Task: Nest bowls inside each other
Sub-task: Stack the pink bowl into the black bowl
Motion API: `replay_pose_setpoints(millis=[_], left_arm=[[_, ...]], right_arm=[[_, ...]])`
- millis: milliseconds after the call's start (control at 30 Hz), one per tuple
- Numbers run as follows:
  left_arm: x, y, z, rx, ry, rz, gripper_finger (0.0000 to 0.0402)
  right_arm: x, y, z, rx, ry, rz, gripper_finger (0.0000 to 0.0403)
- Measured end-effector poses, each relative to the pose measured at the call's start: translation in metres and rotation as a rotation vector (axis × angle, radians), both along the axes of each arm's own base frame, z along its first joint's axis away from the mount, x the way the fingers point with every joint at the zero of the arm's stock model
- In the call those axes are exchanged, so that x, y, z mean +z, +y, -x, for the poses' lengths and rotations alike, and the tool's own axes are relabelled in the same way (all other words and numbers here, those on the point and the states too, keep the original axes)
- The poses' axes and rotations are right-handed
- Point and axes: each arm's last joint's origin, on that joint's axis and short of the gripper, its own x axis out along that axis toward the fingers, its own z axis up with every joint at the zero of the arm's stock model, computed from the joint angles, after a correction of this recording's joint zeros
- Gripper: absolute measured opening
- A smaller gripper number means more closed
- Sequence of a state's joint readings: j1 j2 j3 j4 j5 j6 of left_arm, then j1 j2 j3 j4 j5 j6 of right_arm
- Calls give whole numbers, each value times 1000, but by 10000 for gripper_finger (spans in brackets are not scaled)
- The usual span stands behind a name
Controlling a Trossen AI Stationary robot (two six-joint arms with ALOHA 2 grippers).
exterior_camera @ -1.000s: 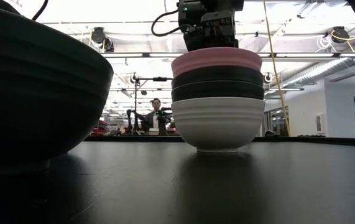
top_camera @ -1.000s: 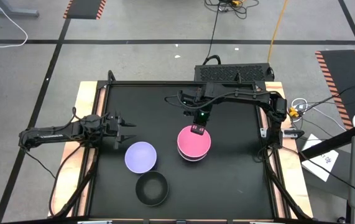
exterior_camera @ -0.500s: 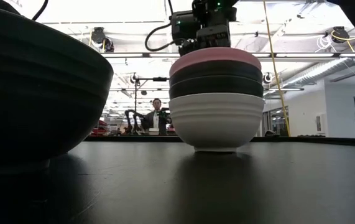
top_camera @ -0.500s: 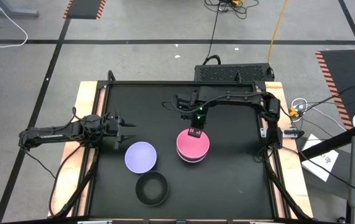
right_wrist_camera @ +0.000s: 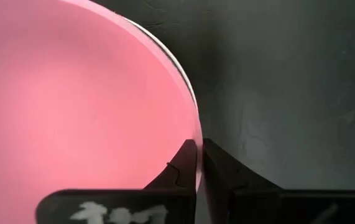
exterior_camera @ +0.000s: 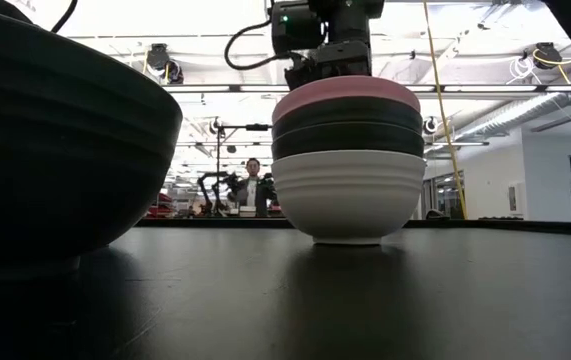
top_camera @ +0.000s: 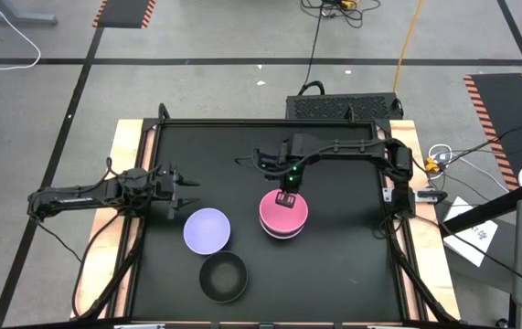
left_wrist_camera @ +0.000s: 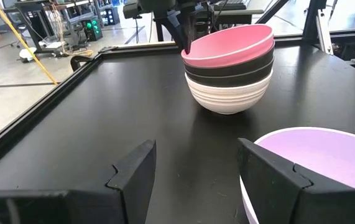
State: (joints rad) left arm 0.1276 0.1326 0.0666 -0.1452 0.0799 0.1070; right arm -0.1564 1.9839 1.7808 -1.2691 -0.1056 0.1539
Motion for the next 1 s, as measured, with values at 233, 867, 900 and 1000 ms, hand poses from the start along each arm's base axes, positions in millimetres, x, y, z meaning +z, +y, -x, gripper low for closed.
replay_pose_setpoints(millis=[233, 867, 900, 1000], left_arm=[[0, 0, 0, 0, 0, 2, 225], [0, 0, 0, 1, 0, 4, 225], [0, 0, 0, 1, 0, 4, 225], [0, 0, 0, 1, 0, 4, 225]], right_arm=[[0, 6, -1, 6, 3, 56, 0], [5, 6, 0, -12, -16, 92, 1], [5, 7, 0, -10, -16, 92, 1], [5, 7, 0, -10, -20, 90, 1]])
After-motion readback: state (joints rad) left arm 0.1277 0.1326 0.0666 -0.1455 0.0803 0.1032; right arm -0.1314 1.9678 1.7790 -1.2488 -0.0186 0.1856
